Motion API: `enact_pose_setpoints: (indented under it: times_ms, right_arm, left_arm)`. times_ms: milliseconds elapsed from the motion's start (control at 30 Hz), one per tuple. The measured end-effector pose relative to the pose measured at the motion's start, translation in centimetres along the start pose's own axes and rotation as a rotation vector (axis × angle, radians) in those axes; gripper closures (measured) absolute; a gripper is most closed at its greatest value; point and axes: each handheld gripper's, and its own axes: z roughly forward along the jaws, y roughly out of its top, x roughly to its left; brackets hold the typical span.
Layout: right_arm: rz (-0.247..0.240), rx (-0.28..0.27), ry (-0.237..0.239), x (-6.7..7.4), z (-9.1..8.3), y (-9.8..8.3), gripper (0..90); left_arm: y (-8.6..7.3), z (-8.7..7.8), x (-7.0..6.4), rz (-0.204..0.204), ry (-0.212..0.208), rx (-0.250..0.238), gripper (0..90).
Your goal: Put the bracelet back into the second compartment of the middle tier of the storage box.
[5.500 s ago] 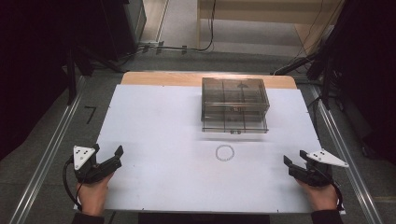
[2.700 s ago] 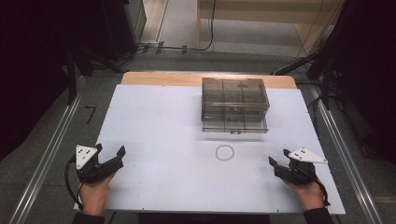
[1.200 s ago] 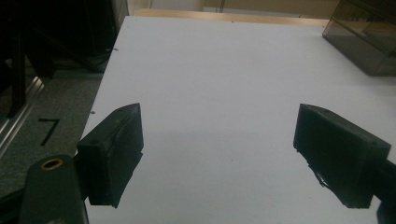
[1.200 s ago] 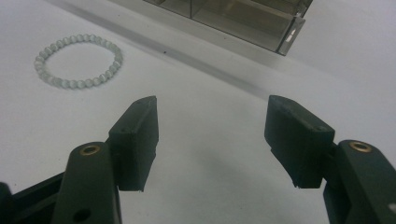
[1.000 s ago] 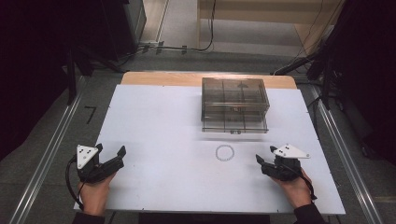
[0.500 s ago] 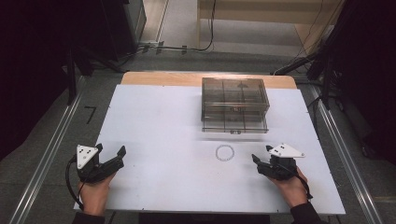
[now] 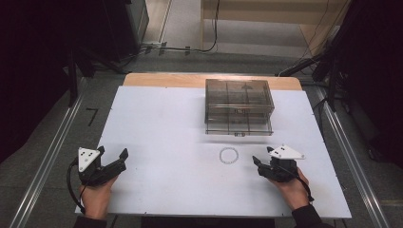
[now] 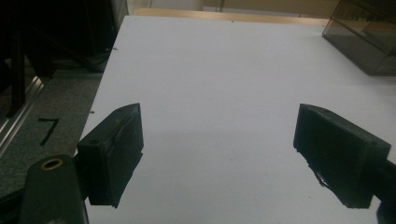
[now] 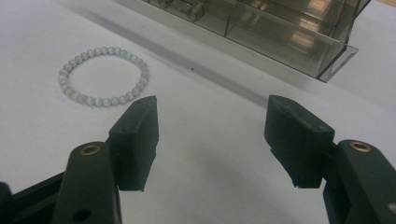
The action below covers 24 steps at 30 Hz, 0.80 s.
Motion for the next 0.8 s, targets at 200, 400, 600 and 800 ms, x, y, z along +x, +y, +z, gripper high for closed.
enact_pose_setpoints:
  times_ms: [200,400,600,800]
  right_arm:
    - [-0.010,0.000,0.006,0.4,0.3,0.2,33.5]
    - [-0.016,0.000,0.007,0.7,0.6,0.4,33.5]
    - [-0.019,0.003,0.012,0.9,0.8,0.5,33.6]
    - [-0.025,0.002,0.016,1.1,1.0,0.6,33.7]
  left_arm:
    - [0.0,0.0,0.0,-0.001,-0.002,0.000,16.1]
    - [0.0,0.0,0.0,-0.002,-0.003,0.000,16.1]
    - [0.0,0.1,0.0,-0.003,-0.004,0.000,16.1]
    - [0.0,0.1,0.0,-0.003,-0.005,0.001,16.1]
